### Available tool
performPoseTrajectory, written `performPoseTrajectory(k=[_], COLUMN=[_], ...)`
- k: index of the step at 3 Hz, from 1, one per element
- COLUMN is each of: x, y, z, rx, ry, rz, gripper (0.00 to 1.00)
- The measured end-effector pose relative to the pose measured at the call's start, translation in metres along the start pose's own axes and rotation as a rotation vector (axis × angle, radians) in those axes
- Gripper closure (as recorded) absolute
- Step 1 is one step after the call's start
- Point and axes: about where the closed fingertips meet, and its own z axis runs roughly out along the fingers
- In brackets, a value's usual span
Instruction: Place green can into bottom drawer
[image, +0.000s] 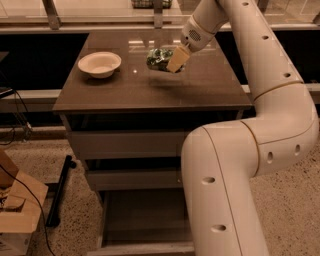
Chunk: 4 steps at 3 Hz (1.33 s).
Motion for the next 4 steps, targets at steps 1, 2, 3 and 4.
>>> performPoseTrajectory(k=[1,2,3,4], x=[0.009,0.017,0.013,0.016], y=[0.010,0.024,0.045,0.061], z=[-0.022,-0.040,-0.048,-0.053], rx=[-0.018,-0.081,-0.182,-0.243], ry=[-0.008,-0.076,-0.194,-0.250], rz=[0.007,-0.025,-0.129,-0.199], gripper=[1.00,1.00,1.00,1.00])
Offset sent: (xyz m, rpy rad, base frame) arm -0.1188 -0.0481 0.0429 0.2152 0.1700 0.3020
